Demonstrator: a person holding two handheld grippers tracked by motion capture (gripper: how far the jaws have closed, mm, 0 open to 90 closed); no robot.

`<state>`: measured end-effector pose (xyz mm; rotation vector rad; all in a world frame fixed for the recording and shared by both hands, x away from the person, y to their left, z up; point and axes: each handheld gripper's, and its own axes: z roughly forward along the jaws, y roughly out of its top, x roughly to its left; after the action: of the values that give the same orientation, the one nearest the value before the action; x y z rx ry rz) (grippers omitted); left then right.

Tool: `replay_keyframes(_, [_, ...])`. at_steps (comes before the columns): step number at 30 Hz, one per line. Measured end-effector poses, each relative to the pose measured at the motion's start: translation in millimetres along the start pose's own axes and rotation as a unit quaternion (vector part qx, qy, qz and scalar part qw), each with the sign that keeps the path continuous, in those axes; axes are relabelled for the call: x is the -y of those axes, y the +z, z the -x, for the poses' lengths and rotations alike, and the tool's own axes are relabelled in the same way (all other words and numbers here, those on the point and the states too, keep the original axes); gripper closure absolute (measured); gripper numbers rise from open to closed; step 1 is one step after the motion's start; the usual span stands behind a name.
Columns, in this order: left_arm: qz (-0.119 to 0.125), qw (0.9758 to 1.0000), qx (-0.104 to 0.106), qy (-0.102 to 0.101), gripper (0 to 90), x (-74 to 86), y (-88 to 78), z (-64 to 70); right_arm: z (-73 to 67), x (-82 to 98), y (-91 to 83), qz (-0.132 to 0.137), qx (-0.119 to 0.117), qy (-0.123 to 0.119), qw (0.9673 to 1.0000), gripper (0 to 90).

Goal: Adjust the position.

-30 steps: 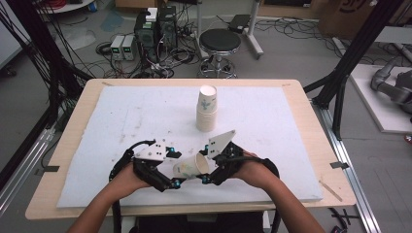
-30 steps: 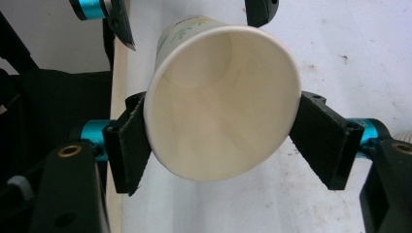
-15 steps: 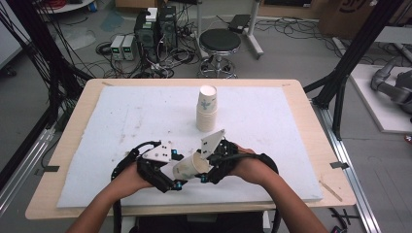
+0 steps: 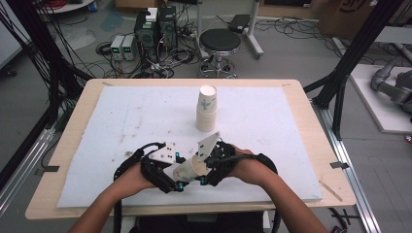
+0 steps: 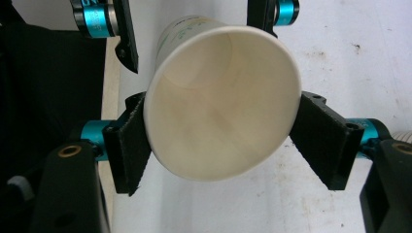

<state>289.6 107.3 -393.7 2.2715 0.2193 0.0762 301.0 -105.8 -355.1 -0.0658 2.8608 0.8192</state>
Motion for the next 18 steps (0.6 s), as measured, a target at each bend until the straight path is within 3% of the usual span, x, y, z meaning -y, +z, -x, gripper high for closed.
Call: replay_keyframes(18, [-0.010, 0.9999, 0.013, 0.000, 32.3, -3.8, 11.7, -1.2, -3.1, -3.4, 5.6, -0.016, -0.009, -0.013, 0.9997, 26.9])
